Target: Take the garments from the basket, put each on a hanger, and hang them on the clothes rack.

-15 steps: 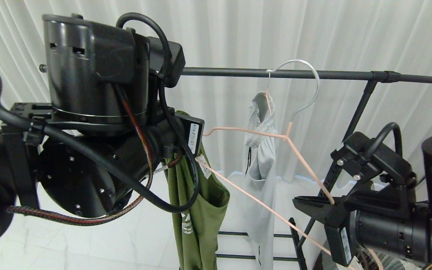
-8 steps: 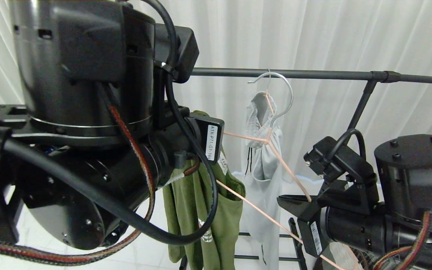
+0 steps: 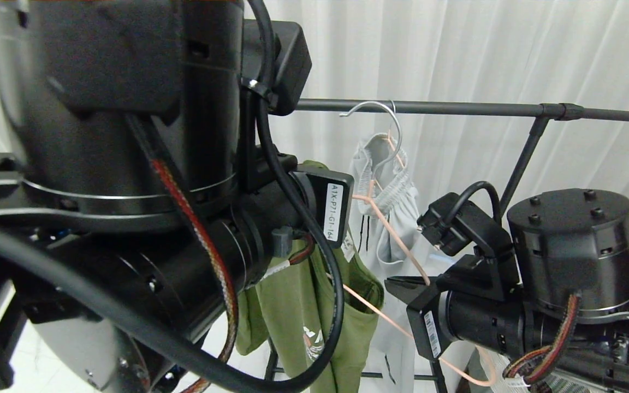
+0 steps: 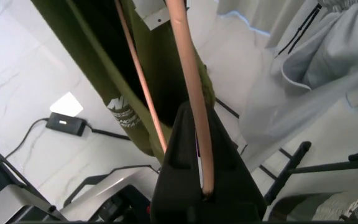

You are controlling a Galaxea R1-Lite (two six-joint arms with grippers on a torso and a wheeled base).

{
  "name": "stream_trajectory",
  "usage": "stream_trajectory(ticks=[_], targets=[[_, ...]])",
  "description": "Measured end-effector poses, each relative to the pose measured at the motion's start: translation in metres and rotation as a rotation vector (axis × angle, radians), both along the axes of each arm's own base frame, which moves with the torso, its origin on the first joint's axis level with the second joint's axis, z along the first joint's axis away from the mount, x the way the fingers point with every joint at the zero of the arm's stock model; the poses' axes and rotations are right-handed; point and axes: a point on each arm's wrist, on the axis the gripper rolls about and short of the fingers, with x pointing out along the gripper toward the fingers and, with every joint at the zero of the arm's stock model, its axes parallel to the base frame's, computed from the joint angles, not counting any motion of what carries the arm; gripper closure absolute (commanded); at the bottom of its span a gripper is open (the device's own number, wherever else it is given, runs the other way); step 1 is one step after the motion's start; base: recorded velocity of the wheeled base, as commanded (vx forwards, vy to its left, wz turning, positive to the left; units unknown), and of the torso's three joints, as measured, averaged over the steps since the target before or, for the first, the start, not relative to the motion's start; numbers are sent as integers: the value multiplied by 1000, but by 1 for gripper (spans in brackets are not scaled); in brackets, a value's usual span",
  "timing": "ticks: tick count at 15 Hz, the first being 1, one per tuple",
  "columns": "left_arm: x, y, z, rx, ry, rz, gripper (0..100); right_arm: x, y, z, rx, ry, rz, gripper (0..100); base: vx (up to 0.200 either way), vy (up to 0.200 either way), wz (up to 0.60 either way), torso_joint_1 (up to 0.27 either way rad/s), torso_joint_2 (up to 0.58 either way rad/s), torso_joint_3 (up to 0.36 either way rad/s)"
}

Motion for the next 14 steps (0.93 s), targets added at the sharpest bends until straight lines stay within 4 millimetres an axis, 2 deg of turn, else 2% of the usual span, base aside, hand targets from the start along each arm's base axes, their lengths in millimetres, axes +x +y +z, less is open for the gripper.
stream_trajectory(ticks=[6, 8, 14], targets=[[-2, 5, -12, 33, 20, 12, 100, 7, -6, 11, 59, -39, -75, 100, 0, 0, 0, 0, 0, 0], [-3, 3, -8, -10, -8, 7, 100, 7, -6, 17, 117, -80, -90, 100, 0, 0, 0, 0, 0, 0], [-8, -14, 2, -78, -56, -40, 100, 10, 4, 12, 141, -94, -84, 100, 0, 0, 0, 0, 0, 0]])
